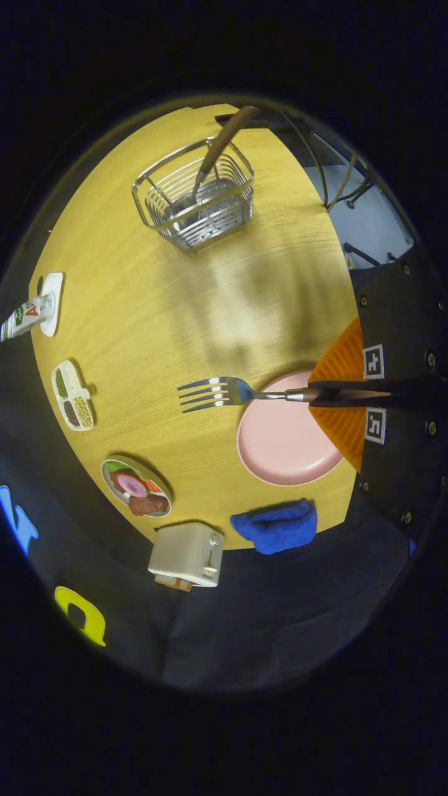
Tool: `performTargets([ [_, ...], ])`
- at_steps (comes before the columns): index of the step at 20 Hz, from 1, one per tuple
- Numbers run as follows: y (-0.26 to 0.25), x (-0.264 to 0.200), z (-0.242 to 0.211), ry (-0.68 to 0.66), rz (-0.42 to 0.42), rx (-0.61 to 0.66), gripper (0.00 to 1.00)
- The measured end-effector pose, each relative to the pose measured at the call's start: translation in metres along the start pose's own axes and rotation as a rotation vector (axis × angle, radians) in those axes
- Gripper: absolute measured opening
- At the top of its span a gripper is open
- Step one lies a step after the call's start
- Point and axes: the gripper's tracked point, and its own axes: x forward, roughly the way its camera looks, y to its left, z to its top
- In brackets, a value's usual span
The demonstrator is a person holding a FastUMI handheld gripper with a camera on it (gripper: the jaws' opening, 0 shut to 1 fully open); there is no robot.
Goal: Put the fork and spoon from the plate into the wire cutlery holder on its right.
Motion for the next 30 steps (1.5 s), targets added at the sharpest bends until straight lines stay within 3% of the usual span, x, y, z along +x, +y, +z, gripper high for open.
performTargets([
  [15,-0.101,-0.078,0.017,-0.087,-0.046,0.136,0.02],
  [24,-0.126,-0.087,0.006,-0.004,-0.101,0.082,0.03],
  [30,-0.127,-0.086,0.006,0.119,-0.116,0.056,0.02],
])
